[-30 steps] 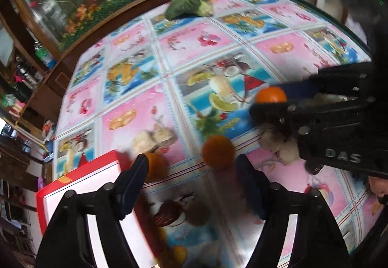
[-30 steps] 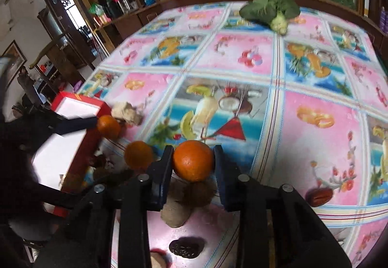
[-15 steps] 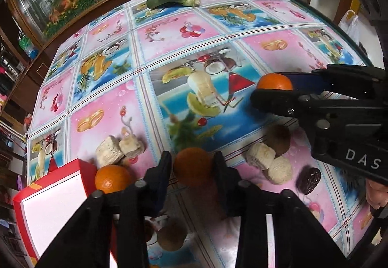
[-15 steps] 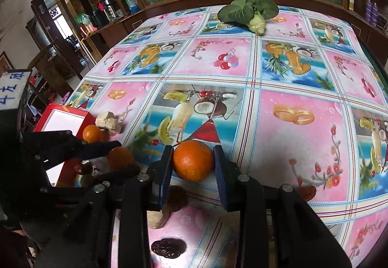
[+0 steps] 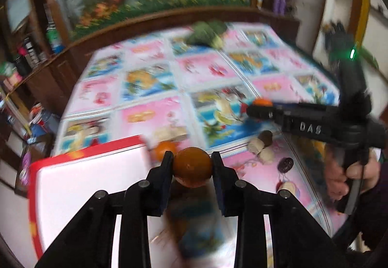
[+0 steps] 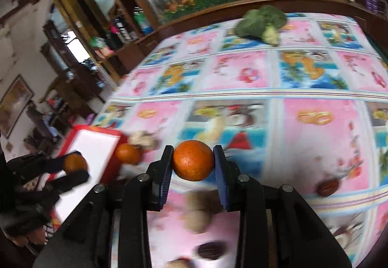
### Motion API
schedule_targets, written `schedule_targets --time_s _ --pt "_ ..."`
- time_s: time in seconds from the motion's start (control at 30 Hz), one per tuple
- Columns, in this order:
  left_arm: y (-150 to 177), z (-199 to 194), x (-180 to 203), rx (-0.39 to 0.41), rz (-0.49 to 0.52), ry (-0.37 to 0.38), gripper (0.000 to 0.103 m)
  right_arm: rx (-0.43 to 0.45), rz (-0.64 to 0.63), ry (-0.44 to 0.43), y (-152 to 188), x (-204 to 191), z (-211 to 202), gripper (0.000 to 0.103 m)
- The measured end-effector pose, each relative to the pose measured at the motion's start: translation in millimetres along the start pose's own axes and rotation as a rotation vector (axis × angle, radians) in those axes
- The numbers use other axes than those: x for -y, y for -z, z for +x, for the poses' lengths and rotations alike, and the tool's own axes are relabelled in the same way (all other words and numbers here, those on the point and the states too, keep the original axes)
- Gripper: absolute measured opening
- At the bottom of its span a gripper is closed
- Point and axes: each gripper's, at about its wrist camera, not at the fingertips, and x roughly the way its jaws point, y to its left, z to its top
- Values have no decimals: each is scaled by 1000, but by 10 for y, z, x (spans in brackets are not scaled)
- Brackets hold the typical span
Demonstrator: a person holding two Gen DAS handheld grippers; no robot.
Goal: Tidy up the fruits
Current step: 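Carry both oranges over the white tray and open both grippers to drop them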
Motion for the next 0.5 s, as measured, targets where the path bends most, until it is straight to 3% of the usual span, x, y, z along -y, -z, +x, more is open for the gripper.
schedule_targets --time_s 0.13,0.33,0.5 --pt "281 -346 -376 46 -79 -96 31 -4 -44 -93 159 -476 29 35" --pt "755 -387 -839 -7 -175 -221 31 -88 -180 -241 453 -1442 244 35" --pt "1012 -255 -1065 -52 -239 -263 31 -172 -286 -256 747 -1954 471 35"
